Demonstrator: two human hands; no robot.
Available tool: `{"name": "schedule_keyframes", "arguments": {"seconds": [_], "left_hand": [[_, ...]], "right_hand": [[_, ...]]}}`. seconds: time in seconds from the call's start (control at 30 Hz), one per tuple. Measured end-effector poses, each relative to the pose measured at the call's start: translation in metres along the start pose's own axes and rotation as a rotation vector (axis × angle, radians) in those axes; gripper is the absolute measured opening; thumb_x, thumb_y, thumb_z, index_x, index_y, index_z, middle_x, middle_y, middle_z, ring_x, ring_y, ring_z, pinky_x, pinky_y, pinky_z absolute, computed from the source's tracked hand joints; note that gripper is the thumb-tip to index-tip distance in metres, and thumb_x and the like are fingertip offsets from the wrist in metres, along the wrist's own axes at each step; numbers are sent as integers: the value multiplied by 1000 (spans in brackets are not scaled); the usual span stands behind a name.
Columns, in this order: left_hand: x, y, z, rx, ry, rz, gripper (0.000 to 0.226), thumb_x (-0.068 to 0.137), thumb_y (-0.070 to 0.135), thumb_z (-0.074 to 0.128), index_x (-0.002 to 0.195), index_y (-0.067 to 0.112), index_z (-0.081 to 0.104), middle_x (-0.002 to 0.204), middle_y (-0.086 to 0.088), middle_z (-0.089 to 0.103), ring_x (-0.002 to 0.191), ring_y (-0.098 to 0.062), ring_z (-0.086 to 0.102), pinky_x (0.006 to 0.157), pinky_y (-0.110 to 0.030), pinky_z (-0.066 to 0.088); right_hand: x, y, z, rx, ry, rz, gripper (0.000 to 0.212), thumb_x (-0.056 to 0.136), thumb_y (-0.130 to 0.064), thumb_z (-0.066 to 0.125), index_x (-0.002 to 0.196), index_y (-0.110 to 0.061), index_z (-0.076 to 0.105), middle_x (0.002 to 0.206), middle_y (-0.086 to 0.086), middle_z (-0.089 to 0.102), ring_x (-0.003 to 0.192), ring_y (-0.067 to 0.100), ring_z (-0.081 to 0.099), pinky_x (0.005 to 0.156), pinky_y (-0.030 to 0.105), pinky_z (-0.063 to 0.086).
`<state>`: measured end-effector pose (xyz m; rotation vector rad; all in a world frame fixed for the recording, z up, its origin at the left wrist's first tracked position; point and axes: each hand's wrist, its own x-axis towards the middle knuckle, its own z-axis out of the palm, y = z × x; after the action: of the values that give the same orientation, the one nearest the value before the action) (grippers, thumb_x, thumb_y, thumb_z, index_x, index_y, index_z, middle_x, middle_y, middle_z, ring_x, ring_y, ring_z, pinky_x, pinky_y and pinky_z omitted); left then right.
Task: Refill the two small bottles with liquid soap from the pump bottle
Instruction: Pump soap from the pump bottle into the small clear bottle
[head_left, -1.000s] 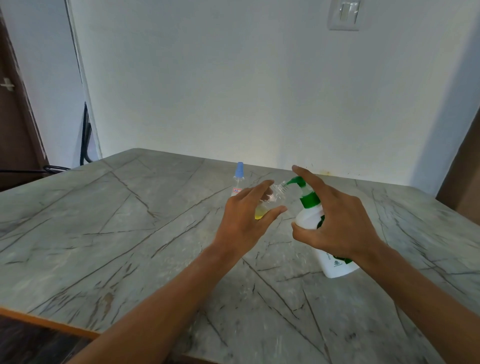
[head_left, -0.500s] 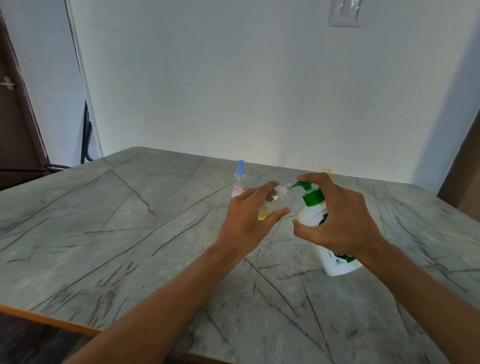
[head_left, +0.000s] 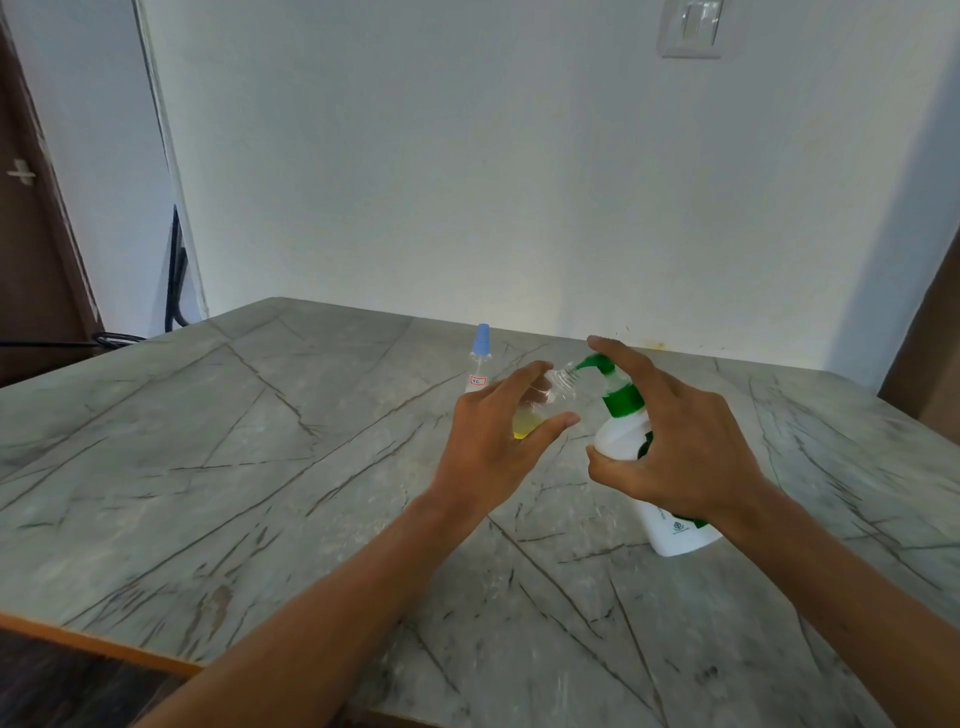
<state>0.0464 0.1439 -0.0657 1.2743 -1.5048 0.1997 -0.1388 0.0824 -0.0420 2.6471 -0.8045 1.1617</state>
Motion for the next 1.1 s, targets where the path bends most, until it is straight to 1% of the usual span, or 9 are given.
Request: {"name": "schedule_keyframes", "arguments": {"seconds": [0.1, 0.2, 0.33, 0.5, 0.63, 0.73, 0.87, 1.0, 1.1], "left_hand": [[0, 0, 0, -6, 0, -2, 54, 76, 42, 74, 123, 21, 58, 102, 10, 68, 87, 1, 60, 81, -3, 44], [1, -1, 1, 1, -3, -5, 54, 76, 43, 73, 123, 21, 58, 103, 10, 68, 88, 1, 60, 81, -3, 43], [-1, -2, 2, 14, -16, -2, 56, 76, 44, 73, 125, 22, 57, 103, 11, 66, 90, 1, 60, 82, -6, 45], [-3, -2, 4, 1, -45, -2, 56, 77, 43, 74, 126, 24, 56, 104, 13, 66, 93, 3, 58, 84, -5, 43], [-1, -2, 3, 17, -18, 17, 56, 76, 43, 74, 125, 23, 57, 103, 12, 66, 90, 2, 58, 82, -6, 45], [0, -2, 1, 33, 7, 22, 56, 76, 45, 73, 124, 21, 58, 102, 11, 67, 87, 2, 58, 80, -2, 42], [2, -3, 1, 44, 12, 20, 56, 75, 46, 72, 124, 21, 58, 103, 9, 68, 86, 2, 59, 78, 1, 41], [2, -3, 1, 22, 19, 22, 55, 75, 45, 73, 123, 21, 59, 100, 11, 68, 85, 2, 59, 79, -2, 42], [2, -3, 1, 19, 24, 23, 55, 75, 45, 74, 122, 21, 59, 99, 11, 68, 85, 2, 59, 79, -1, 41]], "right_hand": [[1, -1, 0, -3, -6, 6, 94, 61, -52, 73, 142, -41, 25, 97, -12, 60, 65, 10, 56, 62, 23, 52], [3, -1, 0, -12, -15, 1, 91, 62, -52, 73, 140, -38, 28, 92, -17, 54, 64, 9, 55, 62, 15, 44], [3, 0, 0, 11, -9, 2, 85, 61, -54, 73, 134, -38, 32, 91, -17, 55, 64, 8, 55, 62, 7, 35], [3, 3, 1, 64, 12, 8, 78, 60, -55, 73, 127, -37, 36, 93, -13, 60, 66, 9, 57, 63, 8, 37], [2, 3, 2, 36, 13, 13, 82, 61, -56, 71, 132, -38, 34, 96, -11, 63, 66, 9, 57, 63, 10, 38], [1, 2, 1, 10, 10, 9, 90, 62, -55, 71, 139, -40, 29, 100, -10, 63, 65, 9, 56, 62, 15, 43], [0, 0, 1, 26, -8, 1, 103, 63, -53, 72, 147, -46, 14, 106, -16, 58, 64, 10, 58, 62, 20, 52], [1, 1, 1, 8, 1, 7, 95, 62, -54, 72, 143, -42, 24, 103, -9, 64, 66, 10, 56, 64, 19, 49], [2, 1, 1, 15, -3, 8, 93, 61, -54, 73, 141, -40, 27, 100, -12, 62, 68, 9, 56, 65, 16, 45]]}}
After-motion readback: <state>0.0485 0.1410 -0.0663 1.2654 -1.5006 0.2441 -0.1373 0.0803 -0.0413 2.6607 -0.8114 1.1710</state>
